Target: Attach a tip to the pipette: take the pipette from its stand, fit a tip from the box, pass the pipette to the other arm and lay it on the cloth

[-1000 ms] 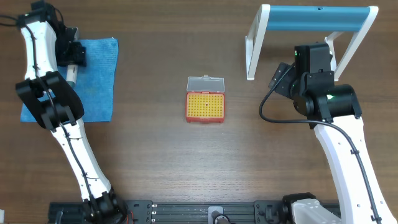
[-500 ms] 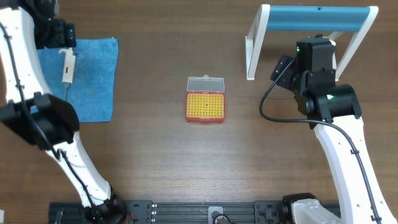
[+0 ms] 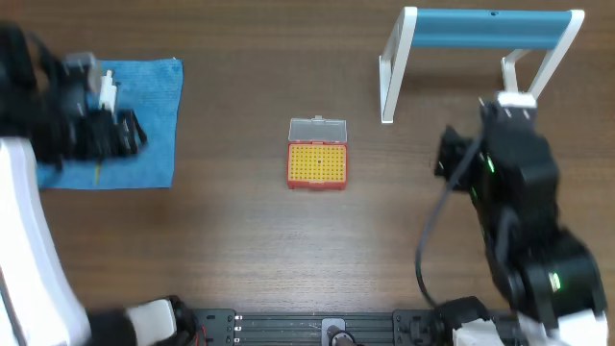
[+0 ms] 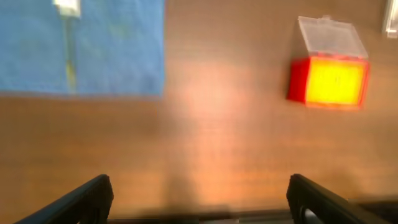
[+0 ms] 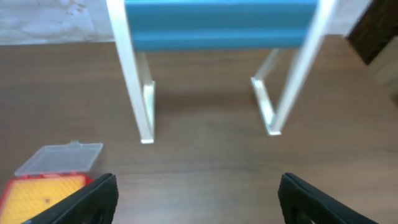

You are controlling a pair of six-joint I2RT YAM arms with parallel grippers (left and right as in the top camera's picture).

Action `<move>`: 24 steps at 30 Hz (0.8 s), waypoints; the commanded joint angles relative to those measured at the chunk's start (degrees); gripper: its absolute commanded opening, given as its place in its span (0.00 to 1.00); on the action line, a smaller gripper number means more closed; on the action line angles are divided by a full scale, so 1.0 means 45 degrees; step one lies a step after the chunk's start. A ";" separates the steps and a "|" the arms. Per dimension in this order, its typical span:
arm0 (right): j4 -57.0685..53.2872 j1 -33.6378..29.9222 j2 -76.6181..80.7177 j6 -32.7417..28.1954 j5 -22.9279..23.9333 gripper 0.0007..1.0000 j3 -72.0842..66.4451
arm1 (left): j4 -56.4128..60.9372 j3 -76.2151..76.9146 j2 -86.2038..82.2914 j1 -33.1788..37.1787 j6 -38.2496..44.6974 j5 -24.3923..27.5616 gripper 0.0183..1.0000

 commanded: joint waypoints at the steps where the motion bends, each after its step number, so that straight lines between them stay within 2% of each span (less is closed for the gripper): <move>1: -0.0316 0.0049 -0.3521 -0.0486 0.1020 0.87 -0.1817 | 0.1088 -0.3808 -0.5353 0.0010 0.0117 0.1554 0.90; 4: 0.0296 0.0049 -0.6188 -0.0704 -0.0248 0.91 -0.3366 | 0.1899 -0.4799 -0.8743 0.0010 0.0107 0.1991 0.90; 6: 0.1919 0.0049 -0.7650 -0.1277 -0.1515 0.92 -0.4813 | 0.3303 -0.4959 -1.0423 0.0010 -0.0189 0.3177 0.90; 11: 0.3366 0.0049 -0.8582 -0.1574 -0.1574 0.92 -0.6868 | 0.4119 -0.5095 -1.1676 0.0034 -0.0515 0.3395 0.91; 14: 0.3623 0.0034 -0.8578 -0.1574 -0.1146 0.92 -0.7150 | 0.4109 -0.5455 -1.1672 0.0034 -0.1185 0.3390 0.90; 24: -0.1141 0.0034 -0.8578 -0.1569 -0.1151 0.93 -0.7150 | 0.4104 -0.5513 -1.1672 0.0034 -0.1180 0.3385 0.90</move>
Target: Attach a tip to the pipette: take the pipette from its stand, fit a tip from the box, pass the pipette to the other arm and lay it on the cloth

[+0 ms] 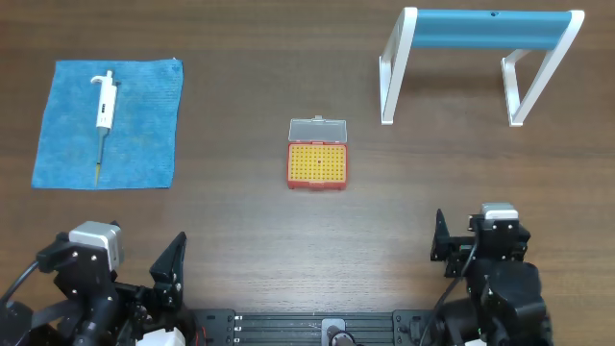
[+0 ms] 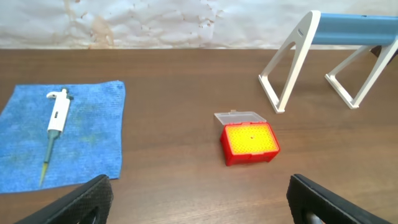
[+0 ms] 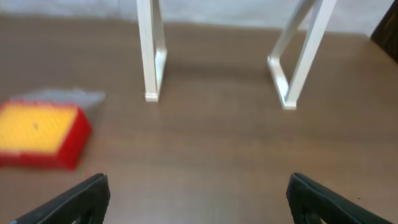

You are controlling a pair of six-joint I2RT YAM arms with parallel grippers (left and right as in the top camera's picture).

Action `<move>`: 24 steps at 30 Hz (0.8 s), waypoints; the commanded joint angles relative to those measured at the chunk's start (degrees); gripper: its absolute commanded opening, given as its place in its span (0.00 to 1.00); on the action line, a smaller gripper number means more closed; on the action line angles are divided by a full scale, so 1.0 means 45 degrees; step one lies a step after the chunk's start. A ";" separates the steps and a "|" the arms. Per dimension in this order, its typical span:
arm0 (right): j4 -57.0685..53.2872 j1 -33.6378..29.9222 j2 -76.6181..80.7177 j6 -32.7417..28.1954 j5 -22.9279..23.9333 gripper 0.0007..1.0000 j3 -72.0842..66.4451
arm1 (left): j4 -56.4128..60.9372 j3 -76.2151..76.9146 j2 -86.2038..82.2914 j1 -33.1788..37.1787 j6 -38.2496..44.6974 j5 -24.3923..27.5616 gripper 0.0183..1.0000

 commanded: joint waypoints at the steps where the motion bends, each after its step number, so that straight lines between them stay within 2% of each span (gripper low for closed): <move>1: -0.1724 0.0039 -0.0131 -0.0141 0.0155 0.92 -0.0078 | 0.0039 -0.0136 0.0005 0.0010 -0.0131 0.0257 0.90; 4: -0.1889 0.0039 -0.0131 -0.0136 0.0155 0.92 -0.0083 | 0.0053 -0.1171 -0.0296 -0.0996 -0.0136 0.0238 0.90; 6: -0.1889 0.0039 -0.0131 -0.0136 0.0155 0.92 -0.0083 | 0.0928 -0.2385 -0.0884 -0.1851 -0.0131 -0.0568 0.90; 7: -0.1889 0.0039 -0.0131 -0.0136 0.0155 0.92 -0.0083 | 0.2482 -0.3619 -0.1491 -0.2084 -0.0126 -0.0568 0.90; 11: -0.1889 0.0039 -0.0131 -0.0136 0.0155 0.92 -0.0083 | 1.2594 -1.0768 -0.4750 -0.2064 -0.0146 -0.0563 0.91; 12: -0.1889 0.0039 -0.0131 -0.0136 0.0155 0.92 -0.0083 | 1.4265 -1.1978 -0.5260 -0.2064 -0.0636 -0.0753 0.97; 13: -0.1889 0.0039 -0.0131 -0.0136 0.0155 0.92 -0.0083 | 1.5407 -1.2934 -0.5649 -0.2069 -0.1923 -0.1467 0.99; 14: -0.1889 0.0039 -0.0131 -0.0136 0.0155 0.92 -0.0083 | 1.6019 -1.3678 -0.5892 -0.2103 -0.3769 -0.2569 0.99; 15: -0.1889 0.0039 -0.0131 -0.0136 0.0155 0.92 -0.0083 | 1.6271 -1.4139 -0.6008 -0.2244 -0.4813 -0.3531 0.99; 17: -0.1889 0.0039 -0.0131 -0.0136 0.0155 0.93 -0.0083 | 1.6971 -1.4887 -0.6076 -0.2725 -0.4969 -0.5620 1.00; 19: -0.1889 0.0039 -0.0131 -0.0136 0.0155 0.92 -0.0083 | 1.7583 -1.5450 -0.6081 -0.2851 -0.4901 -0.6766 1.00; 21: -0.1889 0.0039 -0.0131 -0.0136 0.0155 0.92 -0.0083 | 1.8238 -1.6126 -0.6086 -0.2827 -0.4784 -0.6834 1.00; 24: -0.1889 0.0039 -0.0131 -0.0136 0.0155 0.93 -0.0083 | 1.8078 -1.6898 -0.6096 -0.2822 -0.4755 -0.6149 1.00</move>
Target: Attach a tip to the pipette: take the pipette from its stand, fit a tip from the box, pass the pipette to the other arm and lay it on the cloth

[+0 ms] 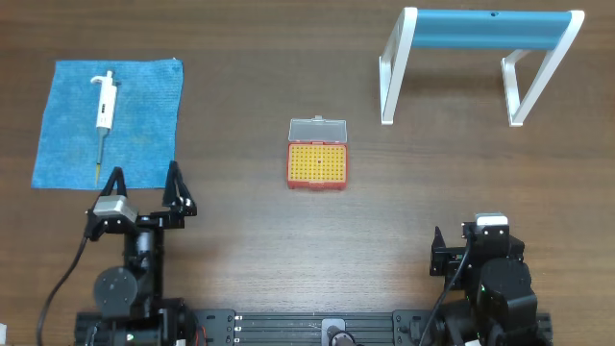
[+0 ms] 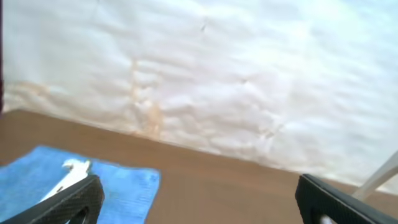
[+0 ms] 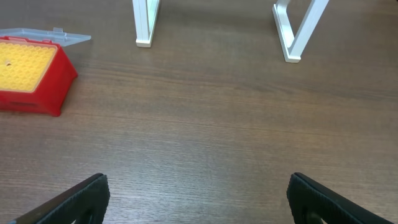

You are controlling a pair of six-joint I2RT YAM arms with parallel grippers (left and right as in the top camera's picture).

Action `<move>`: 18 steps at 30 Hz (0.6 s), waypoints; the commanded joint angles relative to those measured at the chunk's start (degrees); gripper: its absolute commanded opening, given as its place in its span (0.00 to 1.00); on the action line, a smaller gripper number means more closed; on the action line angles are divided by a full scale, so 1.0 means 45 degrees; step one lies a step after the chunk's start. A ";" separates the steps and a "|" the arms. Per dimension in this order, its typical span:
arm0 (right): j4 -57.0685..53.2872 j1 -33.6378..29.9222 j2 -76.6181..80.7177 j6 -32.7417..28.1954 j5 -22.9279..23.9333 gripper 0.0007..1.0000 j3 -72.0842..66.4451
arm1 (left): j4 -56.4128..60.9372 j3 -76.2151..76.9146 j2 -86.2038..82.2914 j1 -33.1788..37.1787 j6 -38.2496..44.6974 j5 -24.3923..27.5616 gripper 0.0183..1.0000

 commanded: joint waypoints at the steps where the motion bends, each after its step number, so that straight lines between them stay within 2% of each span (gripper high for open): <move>1: 0.0029 0.0039 -0.0083 -0.0131 0.0155 0.92 -0.0019 | -0.0471 -0.0845 -0.0175 -0.0039 -0.0010 -0.0175 1.00; 3: 0.0029 0.0039 -0.0083 -0.0131 0.0155 0.92 -0.0019 | -0.0797 -0.0845 -0.0175 -0.0044 0.0704 -0.0170 1.00; 6: 0.0029 0.0039 -0.0083 -0.0131 0.0155 0.93 -0.0019 | -0.2142 -0.0845 -0.0180 -0.0044 0.0748 0.0185 1.00; 9: 0.0029 0.0039 -0.0083 -0.0131 0.0155 0.93 -0.0019 | -0.2118 -0.0845 -0.0180 -0.0044 0.1957 0.0155 1.00; 18: 0.0029 0.0039 -0.0083 -0.0131 0.0155 0.93 -0.0019 | -0.2118 -0.0845 -0.0175 -0.0044 0.1938 0.0121 1.00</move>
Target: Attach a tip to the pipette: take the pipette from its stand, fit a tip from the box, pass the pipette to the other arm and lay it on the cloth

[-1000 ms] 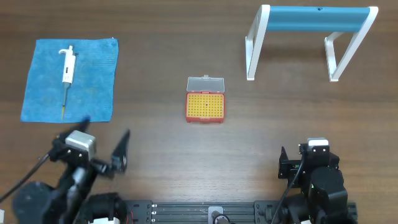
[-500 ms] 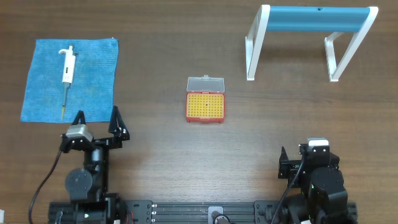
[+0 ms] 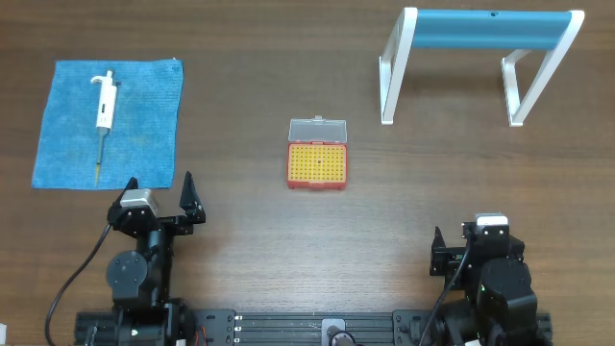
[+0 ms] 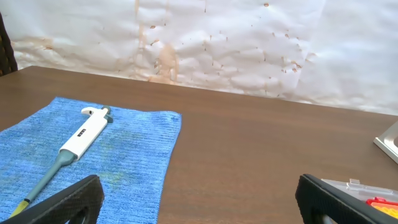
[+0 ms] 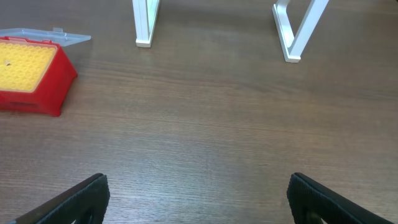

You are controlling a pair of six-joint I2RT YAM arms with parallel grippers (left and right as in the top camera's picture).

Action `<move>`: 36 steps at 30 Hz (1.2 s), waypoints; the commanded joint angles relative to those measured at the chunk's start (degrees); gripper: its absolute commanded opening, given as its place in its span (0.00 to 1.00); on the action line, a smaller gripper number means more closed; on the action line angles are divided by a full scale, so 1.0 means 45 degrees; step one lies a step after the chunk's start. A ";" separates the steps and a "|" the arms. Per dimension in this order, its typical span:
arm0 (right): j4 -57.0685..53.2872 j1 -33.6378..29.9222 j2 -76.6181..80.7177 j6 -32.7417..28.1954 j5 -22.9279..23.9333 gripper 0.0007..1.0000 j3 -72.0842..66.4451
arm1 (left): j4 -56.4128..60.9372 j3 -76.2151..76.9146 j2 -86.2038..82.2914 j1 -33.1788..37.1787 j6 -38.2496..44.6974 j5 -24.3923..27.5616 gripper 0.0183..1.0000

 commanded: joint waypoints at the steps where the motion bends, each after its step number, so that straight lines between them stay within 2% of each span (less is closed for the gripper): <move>1: 0.0029 0.0039 -0.0083 -0.0131 0.0155 0.93 -0.0019 | -0.0092 -0.0019 -0.0117 -0.0044 0.0219 0.0112 1.00; 12: 0.0029 0.0010 -0.0083 -0.0131 0.0155 0.93 -0.0019 | -0.0092 -0.0019 -0.0117 -0.0044 0.0219 0.0112 1.00; 14: 0.0238 -0.0651 -0.0097 0.0034 -0.0044 0.93 -0.0024 | -0.0092 -0.0019 -0.0117 -0.0044 0.0219 0.0112 0.99; 15: 0.1700 -0.1545 -0.0117 0.0228 -0.0151 0.93 -0.0146 | -0.0092 -0.0019 -0.0117 -0.0044 0.0219 0.0112 1.00; 19: 0.8378 -0.4342 -0.1156 0.0209 -0.2273 0.93 -0.2482 | -0.0092 -0.0019 -0.0117 -0.0044 0.0219 0.0112 1.00; 21: 1.1200 -0.4308 -0.1671 0.0257 -0.2380 0.93 -0.4299 | -0.0092 -0.0019 -0.0117 -0.0044 0.0219 0.0112 1.00; 23: 1.2502 -0.4061 -0.1836 0.0204 -0.2312 0.93 -0.5304 | -0.0092 -0.0019 -0.0117 -0.0044 0.0219 0.0112 1.00; 29: 1.3090 -0.2880 -0.1826 0.0393 -0.2312 0.93 -0.7106 | -0.0092 -0.0019 -0.0117 -0.0044 0.0219 0.0112 1.00; 36: 1.2366 -0.2841 -0.1778 0.0204 -0.2361 0.93 -0.7096 | -0.0092 -0.0019 -0.0117 -0.0044 0.0219 0.0112 1.00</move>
